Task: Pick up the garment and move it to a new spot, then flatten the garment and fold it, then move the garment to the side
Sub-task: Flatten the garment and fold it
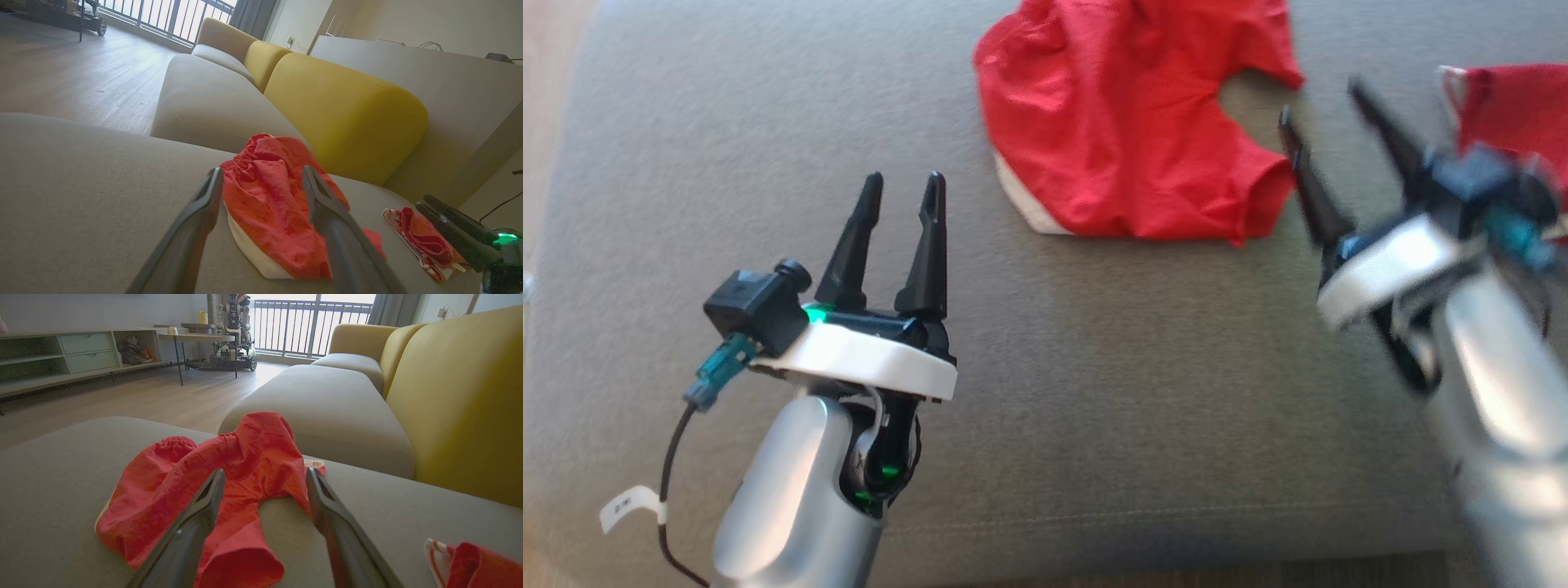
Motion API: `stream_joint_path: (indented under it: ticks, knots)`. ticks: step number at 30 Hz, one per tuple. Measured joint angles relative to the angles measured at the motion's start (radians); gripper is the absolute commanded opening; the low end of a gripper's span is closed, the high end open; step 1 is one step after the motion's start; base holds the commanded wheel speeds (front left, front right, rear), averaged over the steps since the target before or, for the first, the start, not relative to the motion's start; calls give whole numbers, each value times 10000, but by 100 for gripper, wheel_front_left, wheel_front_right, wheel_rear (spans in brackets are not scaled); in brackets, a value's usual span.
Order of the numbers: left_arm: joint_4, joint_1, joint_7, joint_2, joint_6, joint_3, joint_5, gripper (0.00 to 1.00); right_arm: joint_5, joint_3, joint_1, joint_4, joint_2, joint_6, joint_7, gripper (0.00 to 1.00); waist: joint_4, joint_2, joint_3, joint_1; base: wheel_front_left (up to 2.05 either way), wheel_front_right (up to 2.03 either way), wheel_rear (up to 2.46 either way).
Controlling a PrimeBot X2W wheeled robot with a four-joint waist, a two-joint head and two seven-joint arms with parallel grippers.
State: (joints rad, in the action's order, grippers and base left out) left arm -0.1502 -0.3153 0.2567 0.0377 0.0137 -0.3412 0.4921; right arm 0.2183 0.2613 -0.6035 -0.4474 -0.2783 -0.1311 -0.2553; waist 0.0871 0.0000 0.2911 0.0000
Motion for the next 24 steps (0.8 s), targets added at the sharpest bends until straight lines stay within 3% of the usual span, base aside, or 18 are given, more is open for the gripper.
stream_joint_path:
  ticks: [6, 16, 24]
  knots:
    - [-119, 85, 0, 0, 50, -2, -67, 100, -268, -1191, 2735, 1546, 1283, 0, 157, 100, -612, 0, -356, 0, 0, 0, 0]
    - [-222, 273, 0, 2, 136, -33, -67, 100, -606, -1233, 3116, 1988, 1457, 0, 742, 100, -429, 0, -412, 0, 0, 0, 0]
    - [-213, 271, 0, 4, 128, -132, -65, 100, -418, -1615, 3072, 970, 1603, 0, 1329, 100, 58, 0, -243, 0, 0, 0, 0]
